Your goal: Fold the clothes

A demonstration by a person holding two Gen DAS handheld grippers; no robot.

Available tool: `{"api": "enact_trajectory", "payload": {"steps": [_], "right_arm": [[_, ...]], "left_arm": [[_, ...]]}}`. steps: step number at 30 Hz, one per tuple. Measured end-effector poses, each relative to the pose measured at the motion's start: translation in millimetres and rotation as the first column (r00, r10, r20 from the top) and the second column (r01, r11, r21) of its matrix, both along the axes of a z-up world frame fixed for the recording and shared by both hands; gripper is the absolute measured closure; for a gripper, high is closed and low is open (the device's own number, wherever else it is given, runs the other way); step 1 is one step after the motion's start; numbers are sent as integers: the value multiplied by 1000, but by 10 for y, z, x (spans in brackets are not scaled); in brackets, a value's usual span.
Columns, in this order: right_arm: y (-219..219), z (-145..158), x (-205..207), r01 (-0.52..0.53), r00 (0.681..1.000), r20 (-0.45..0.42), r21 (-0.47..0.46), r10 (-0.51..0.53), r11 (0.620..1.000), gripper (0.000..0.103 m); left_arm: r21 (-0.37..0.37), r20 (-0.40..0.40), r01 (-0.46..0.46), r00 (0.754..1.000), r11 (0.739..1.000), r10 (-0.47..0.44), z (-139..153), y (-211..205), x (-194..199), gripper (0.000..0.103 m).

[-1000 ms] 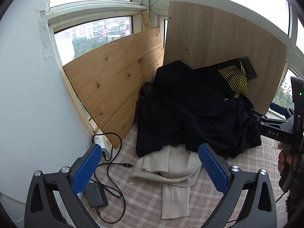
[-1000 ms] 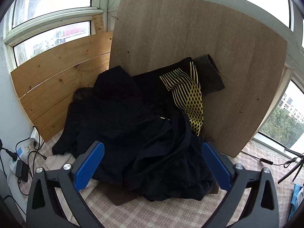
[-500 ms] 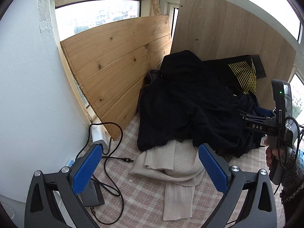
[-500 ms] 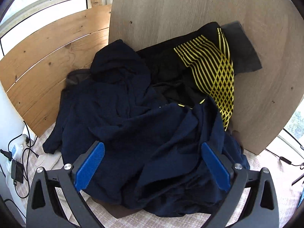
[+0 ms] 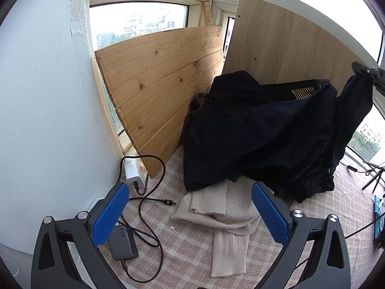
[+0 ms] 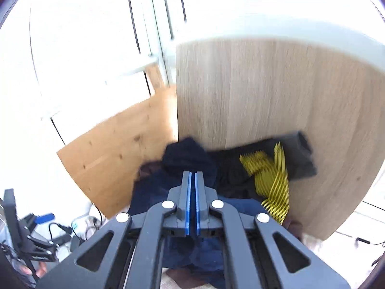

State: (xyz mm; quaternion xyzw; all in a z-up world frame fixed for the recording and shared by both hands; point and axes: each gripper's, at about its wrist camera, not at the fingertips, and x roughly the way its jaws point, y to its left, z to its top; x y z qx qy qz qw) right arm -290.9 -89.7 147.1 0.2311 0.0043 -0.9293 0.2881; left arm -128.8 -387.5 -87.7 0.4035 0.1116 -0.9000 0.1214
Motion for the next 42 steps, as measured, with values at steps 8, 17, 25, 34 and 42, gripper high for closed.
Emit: {"api": "enact_trajectory", "payload": {"steps": [8,17,25,34,42], "right_arm": [[829,733,824,111,990,-95,53,-106,992,100],[1110,-1521,527,145,888,437,21,-140,989,100],[1224,607,862,205,979,9,29,-205,978,100],[2412,2649,2204,477,849,-283,51,-446,877,101],[2288,-15,1202,332,854,365,168,-372,928,22]], "left_arm": [[-33,-60,60,996,998,-61,290,185,125,1],[-94,-28,59,998,994,-62,269,188,537,1],[-87,-16,26,999,996,-27,272,110,722,1],[-60,-72,132,988,989,-136,383,406,625,1],[-63,-32,232,972,971,-234,268,909,545,1]]}}
